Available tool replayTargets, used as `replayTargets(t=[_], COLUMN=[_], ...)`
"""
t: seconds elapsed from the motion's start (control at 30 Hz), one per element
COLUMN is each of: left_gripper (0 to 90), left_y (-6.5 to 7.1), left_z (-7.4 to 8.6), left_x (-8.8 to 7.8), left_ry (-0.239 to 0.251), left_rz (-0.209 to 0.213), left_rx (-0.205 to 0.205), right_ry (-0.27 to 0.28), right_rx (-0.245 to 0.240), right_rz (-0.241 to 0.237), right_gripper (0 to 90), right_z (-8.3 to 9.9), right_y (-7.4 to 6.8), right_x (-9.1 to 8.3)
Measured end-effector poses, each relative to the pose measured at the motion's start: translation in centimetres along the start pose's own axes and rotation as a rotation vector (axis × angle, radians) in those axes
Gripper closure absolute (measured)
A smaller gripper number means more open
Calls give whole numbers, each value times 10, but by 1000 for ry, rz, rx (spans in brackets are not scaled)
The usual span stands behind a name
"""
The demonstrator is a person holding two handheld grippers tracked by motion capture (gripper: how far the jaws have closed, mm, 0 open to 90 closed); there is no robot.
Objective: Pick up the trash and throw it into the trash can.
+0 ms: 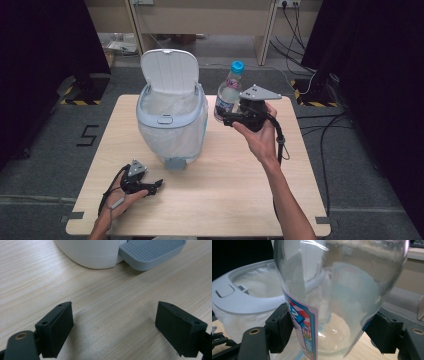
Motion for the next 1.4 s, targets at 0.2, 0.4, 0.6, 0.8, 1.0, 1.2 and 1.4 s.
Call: replayTargets(t=[0.2,0.4,0.6,0.8,1.0,1.2,1.4], left_gripper=[138,139,138,138,139,139,139], left_y=[0,0,0,0,0,0,0], left_z=[0,0,0,0,0,0,0], left_x=[0,0,0,0,0,0,0], left_ry=[0,-1,-1,-3,-4,-3,-2], left_rz=[0,-1,-1,-1,-2,-3,-3], left_rx=[0,-1,-1,-1,-1,-1,-2], right_ry=[16,25,41,56,64,69,66], right_rx=[-4,-11,-15,-23,-30,-35,-38], right_rz=[-4,-16,-27,-39,-57,-79,-102], right_gripper=[279,279,279,279,279,279,279], right_z=[-12,-22,-32,-42,-52,-59,-62], right_y=[-4,-8,-14,-19,-27,-38,-47], right_x=[0,0,3,8,14,23,32])
Point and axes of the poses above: each handheld gripper's, and its own axes: x roughly forward along the jaws, z roughly out of its underside, y roughly to its right, the point moved 1 cm from there along x, roughly forward along the jaws, and after that the axes turned 15 degrees about y, right-handed, at the moved point
